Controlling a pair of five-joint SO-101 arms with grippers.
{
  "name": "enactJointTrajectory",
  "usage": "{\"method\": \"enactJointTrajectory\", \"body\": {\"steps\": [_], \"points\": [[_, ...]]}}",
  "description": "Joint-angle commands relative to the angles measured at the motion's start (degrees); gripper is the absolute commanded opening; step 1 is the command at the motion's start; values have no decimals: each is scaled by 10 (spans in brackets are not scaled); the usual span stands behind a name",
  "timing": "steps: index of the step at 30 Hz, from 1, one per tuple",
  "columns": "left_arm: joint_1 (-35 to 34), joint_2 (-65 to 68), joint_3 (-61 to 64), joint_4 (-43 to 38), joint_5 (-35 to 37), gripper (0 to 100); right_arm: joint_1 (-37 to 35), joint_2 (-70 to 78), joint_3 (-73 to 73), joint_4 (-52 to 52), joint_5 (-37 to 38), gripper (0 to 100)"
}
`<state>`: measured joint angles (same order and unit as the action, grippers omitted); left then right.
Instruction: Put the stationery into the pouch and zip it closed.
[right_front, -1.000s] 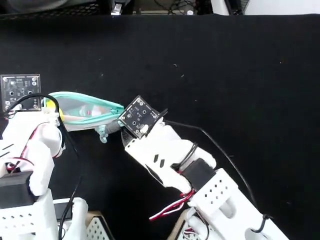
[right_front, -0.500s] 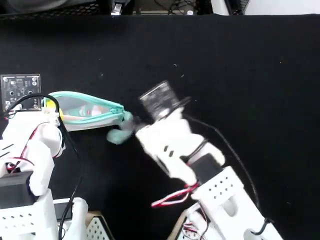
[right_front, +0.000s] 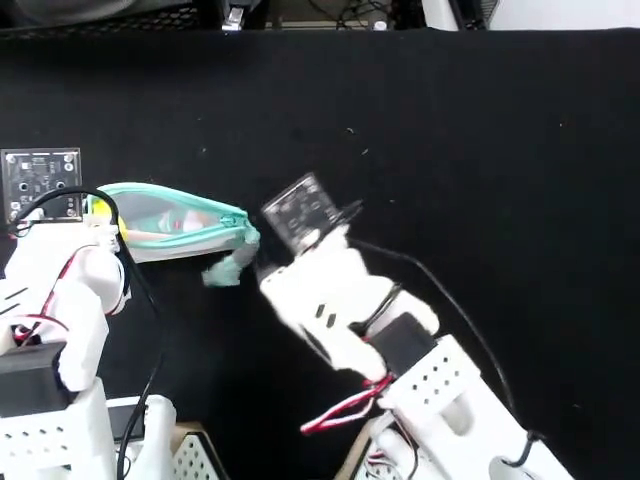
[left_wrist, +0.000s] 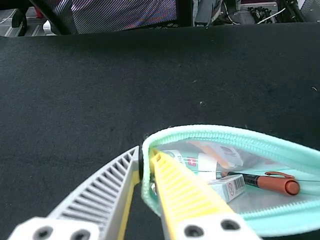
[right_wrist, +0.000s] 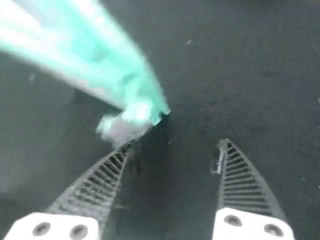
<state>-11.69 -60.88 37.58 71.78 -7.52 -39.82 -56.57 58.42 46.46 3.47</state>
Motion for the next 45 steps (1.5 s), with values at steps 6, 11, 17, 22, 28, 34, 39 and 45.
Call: {"method": "enactJointTrajectory", "body": {"steps": [6,11,17,22,28,34,39,45], "points": [[11,18,73,7,-6,30,-50,-60,0,23,25,241],[11,18,73,6,-6,30,-50,-127,92,-85,25,241],[11,18,73,7,-6,30,-47,-160,174,-193,25,240],[11,18,73,7,-6,30,-47,-160,177,-204,25,240],[11,18,73,7,-6,30,-34,-160,184,-223,25,240],[11,18,73,7,-6,30,-18,-160,211,-266,25,240],[11,18,73,7,-6,30,-18,-160,210,-269,24,240],[11,18,73,7,-6,30,-18,-160,210,-269,24,240]]}}
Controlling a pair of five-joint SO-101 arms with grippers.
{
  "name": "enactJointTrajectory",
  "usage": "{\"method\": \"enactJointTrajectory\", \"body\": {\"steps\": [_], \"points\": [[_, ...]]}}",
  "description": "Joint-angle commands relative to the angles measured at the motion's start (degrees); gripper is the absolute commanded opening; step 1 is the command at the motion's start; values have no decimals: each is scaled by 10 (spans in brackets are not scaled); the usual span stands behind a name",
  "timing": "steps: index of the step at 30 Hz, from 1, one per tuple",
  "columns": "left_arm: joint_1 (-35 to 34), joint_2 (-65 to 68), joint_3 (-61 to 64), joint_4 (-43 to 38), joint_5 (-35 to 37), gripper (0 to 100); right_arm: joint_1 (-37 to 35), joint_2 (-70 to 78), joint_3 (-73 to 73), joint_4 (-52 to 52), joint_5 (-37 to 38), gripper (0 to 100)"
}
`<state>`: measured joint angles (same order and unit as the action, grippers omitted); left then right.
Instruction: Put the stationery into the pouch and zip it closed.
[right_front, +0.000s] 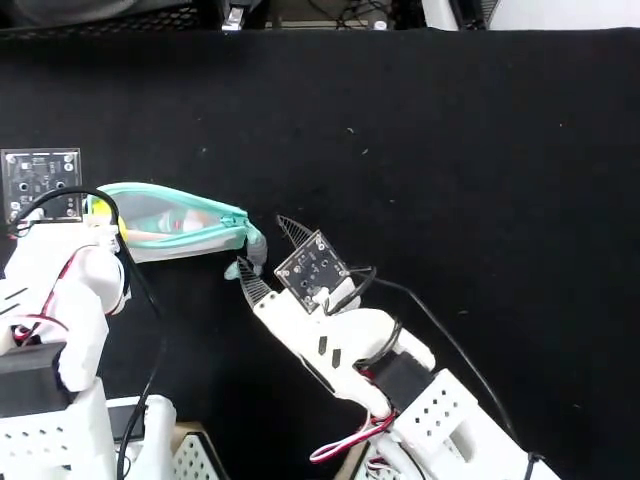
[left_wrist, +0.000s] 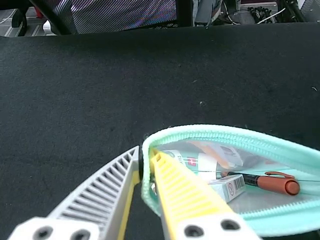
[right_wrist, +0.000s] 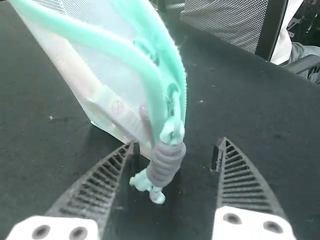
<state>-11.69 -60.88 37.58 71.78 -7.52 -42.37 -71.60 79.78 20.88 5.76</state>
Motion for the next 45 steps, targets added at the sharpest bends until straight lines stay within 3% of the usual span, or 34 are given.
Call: {"method": "enactJointTrajectory", "body": {"steps": [1,9,21,36,44,45], "points": [[11,18,73,7,-6,30,6,-9,-4,-13,1,240],[11,18,73,7,-6,30,7,-4,0,-39,1,240],[11,18,73,8,-6,30,9,153,-70,-42,4,240],[11,18,73,8,-6,31,9,24,-58,28,5,238],[11,18,73,8,-6,30,9,24,-49,23,6,8],[11,18,73,8,-6,30,9,24,-49,23,6,17]]}}
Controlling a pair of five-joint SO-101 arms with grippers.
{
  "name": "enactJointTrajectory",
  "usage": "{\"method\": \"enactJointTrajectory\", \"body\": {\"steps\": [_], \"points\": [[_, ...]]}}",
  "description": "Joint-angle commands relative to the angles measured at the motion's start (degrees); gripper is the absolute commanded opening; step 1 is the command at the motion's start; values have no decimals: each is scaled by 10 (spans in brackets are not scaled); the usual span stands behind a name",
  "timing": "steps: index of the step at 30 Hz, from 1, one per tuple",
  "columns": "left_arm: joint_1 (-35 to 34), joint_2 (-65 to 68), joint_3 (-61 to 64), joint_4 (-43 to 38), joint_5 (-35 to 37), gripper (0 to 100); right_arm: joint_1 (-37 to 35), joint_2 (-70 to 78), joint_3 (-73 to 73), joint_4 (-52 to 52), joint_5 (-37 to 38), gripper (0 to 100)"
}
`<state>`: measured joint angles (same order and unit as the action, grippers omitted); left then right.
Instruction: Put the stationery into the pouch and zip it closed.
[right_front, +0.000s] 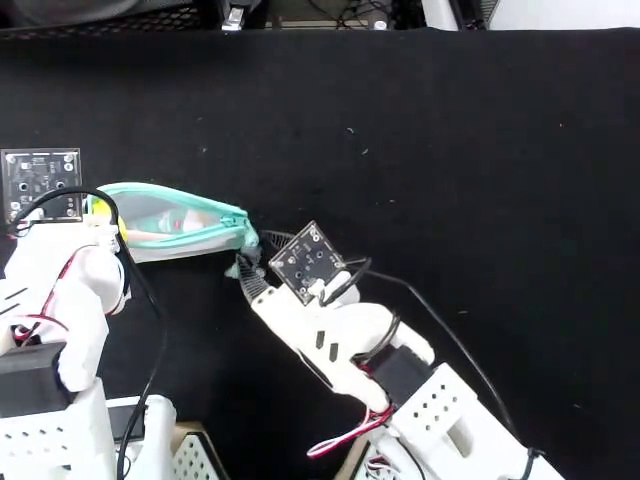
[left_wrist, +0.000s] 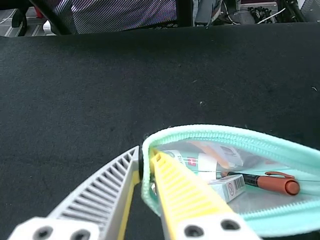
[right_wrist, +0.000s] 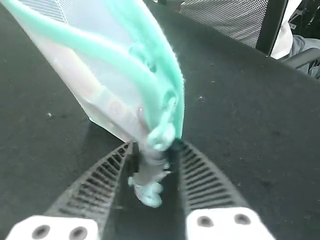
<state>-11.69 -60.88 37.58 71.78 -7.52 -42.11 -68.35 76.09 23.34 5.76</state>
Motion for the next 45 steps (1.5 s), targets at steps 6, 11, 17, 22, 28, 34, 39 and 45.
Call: {"method": "enactJointTrajectory", "body": {"steps": [6,11,17,22,28,34,39,45], "points": [[11,18,73,8,-6,30,6,-8,-11,-2,6,15],[11,18,73,8,-6,30,6,-8,-11,-2,4,107],[11,18,73,8,-6,30,6,-8,-11,-2,2,149],[11,18,73,8,-6,30,6,-7,-2,-29,2,130],[11,18,73,8,-6,30,6,-7,8,-46,4,130],[11,18,73,8,-6,30,7,-7,8,-46,4,130],[11,18,73,8,-6,30,7,-7,9,-46,4,130],[11,18,73,8,-6,30,7,58,-2,-67,6,130]]}}
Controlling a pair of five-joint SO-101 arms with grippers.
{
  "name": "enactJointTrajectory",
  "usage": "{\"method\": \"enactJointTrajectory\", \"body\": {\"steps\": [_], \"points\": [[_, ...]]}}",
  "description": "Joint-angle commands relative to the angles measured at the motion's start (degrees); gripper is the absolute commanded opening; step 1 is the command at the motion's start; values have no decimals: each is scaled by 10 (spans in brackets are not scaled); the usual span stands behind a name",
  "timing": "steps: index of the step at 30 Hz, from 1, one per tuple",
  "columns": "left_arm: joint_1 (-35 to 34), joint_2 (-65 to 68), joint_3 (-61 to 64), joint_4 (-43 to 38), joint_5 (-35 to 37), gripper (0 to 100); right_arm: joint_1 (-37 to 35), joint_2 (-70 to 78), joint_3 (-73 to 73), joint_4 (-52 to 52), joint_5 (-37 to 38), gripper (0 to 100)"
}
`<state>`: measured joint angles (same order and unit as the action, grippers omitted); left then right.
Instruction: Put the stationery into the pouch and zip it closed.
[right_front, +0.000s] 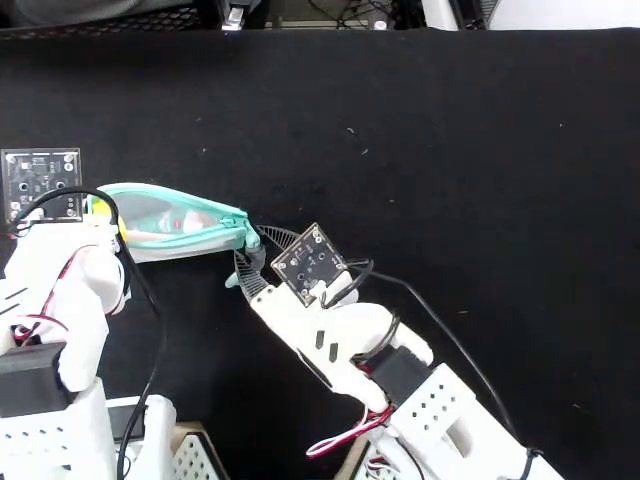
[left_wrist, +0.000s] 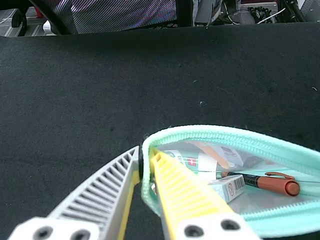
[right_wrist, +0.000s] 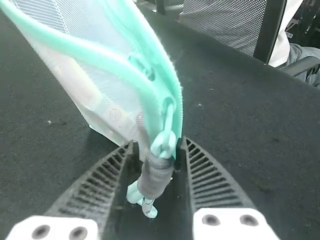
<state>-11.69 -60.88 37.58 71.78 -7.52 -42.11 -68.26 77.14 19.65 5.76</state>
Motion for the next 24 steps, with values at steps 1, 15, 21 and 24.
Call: {"method": "enactJointTrajectory", "body": {"steps": [1,15,21,24], "points": [[11,18,73,8,-6,30,7,74,-15,-40,6,130],[11,18,73,8,-6,30,7,138,-44,-48,6,131],[11,18,82,4,-7,32,7,83,-44,-18,6,207],[11,18,80,4,-7,32,7,36,-42,18,5,228]]}}
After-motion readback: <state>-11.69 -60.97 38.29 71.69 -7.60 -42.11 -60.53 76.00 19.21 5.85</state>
